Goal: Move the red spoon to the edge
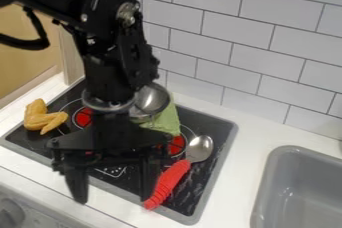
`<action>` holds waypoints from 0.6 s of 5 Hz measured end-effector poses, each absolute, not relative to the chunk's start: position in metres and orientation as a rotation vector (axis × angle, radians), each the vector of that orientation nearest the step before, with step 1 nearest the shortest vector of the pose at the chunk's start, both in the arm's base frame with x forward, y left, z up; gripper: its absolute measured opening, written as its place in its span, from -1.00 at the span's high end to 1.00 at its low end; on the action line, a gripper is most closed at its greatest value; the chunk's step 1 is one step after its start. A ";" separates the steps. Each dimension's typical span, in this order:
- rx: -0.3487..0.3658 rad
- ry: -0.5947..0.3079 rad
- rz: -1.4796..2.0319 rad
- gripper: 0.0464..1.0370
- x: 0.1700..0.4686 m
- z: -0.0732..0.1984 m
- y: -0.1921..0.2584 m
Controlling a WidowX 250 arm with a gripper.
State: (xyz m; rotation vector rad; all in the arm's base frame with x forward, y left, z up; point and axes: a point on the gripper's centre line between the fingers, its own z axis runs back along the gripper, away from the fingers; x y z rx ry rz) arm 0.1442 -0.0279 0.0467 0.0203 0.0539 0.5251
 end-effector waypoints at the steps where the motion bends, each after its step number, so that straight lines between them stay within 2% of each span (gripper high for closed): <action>1: -0.015 0.000 0.421 -0.92 0.160 0.045 -0.036; 2: -0.016 -0.074 0.343 -0.93 0.176 0.045 -0.041; 3: -0.076 -0.069 0.244 -0.92 0.185 0.034 -0.049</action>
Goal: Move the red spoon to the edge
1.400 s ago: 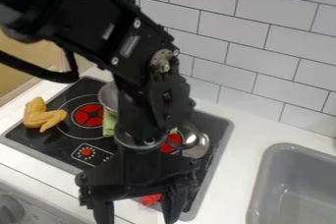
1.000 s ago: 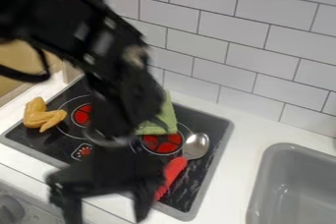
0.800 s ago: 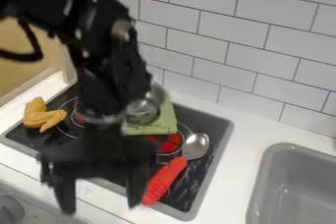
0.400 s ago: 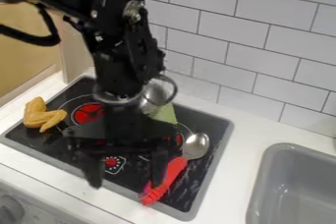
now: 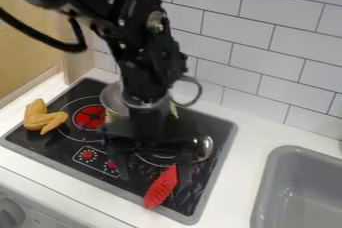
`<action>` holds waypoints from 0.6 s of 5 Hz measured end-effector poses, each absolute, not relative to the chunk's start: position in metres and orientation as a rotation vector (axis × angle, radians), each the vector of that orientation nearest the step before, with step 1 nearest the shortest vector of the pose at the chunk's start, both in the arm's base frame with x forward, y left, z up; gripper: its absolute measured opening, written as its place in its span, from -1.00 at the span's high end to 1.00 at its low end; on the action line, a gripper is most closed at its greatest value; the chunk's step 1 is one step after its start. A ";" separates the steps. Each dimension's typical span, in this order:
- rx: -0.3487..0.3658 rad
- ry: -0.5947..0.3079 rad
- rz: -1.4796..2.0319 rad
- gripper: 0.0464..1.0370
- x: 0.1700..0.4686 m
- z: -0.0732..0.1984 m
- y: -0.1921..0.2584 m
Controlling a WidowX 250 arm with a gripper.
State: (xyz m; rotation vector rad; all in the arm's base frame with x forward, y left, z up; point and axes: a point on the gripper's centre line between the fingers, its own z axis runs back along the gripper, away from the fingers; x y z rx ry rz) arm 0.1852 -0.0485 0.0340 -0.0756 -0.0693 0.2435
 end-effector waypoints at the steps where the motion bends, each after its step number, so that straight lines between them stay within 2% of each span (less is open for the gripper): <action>1: -0.086 -0.068 0.186 -0.93 0.199 0.025 -0.053; 2: -0.052 -0.039 0.130 -0.93 0.199 0.009 -0.050; 3: -0.039 -0.049 0.076 -0.93 0.209 0.004 -0.050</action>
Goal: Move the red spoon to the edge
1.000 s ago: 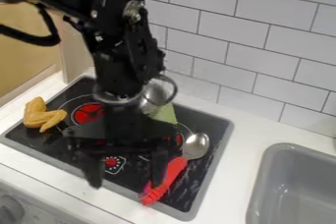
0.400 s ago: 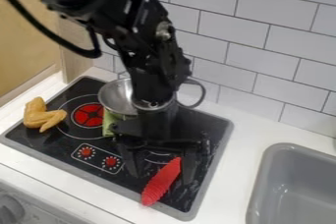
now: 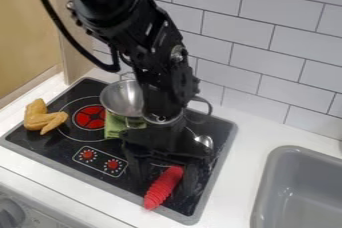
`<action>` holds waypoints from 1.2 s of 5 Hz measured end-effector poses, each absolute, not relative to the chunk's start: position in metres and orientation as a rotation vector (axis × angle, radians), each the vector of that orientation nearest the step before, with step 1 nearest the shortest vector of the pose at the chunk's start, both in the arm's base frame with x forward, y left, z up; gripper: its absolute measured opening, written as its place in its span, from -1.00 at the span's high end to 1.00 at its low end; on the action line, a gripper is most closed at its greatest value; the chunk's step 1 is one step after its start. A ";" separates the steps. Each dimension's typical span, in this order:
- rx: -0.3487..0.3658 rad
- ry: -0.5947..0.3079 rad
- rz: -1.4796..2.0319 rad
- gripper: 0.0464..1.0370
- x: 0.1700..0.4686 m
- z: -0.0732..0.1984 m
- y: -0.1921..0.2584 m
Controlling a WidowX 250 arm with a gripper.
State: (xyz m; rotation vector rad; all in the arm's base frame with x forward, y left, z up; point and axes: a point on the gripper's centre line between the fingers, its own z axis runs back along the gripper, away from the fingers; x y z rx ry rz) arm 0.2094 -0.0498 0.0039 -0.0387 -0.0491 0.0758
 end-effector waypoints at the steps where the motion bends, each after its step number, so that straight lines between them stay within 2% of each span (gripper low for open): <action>1: -0.012 -0.057 0.068 -0.85 0.223 -0.002 -0.048; 2: -0.014 -0.054 0.064 -0.59 0.223 -0.003 -0.049; 3: -0.012 -0.064 0.060 0.02 0.222 -0.003 -0.048; 4: -0.006 -0.060 0.058 0.42 0.219 -0.002 -0.047; 5: -0.017 -0.042 0.050 0.43 0.208 0.005 -0.047; 6: -0.034 -0.088 0.034 0.43 0.212 0.019 -0.049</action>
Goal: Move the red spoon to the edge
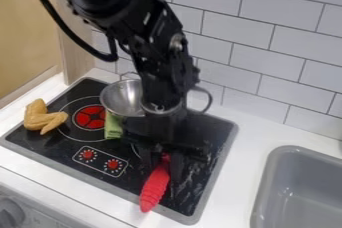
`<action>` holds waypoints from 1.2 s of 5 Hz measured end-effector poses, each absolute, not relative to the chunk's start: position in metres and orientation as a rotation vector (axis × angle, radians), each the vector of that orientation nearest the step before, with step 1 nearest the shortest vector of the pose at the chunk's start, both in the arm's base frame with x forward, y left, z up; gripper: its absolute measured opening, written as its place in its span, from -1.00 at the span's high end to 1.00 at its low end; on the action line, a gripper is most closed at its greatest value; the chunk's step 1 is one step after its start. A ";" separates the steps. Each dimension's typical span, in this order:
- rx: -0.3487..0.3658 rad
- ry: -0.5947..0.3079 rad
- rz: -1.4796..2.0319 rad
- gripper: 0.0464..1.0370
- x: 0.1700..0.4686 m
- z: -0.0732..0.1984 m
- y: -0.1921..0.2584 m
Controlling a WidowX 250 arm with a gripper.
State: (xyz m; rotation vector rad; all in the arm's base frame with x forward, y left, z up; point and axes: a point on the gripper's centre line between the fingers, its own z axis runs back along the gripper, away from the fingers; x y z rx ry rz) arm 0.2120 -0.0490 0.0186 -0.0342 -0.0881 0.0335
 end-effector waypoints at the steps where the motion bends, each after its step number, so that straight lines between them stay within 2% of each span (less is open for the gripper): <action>1: -0.031 -0.092 0.065 0.43 0.209 0.026 -0.050; 2: -0.042 -0.166 0.311 0.43 0.213 0.046 -0.044; 3: -0.067 -0.157 0.540 0.43 0.207 0.052 -0.035; 4: -0.054 -0.128 0.802 0.43 0.205 0.051 -0.015; 5: -0.023 -0.017 1.066 0.43 0.201 0.039 0.005; 6: -0.049 -0.062 1.324 0.43 0.206 0.037 0.030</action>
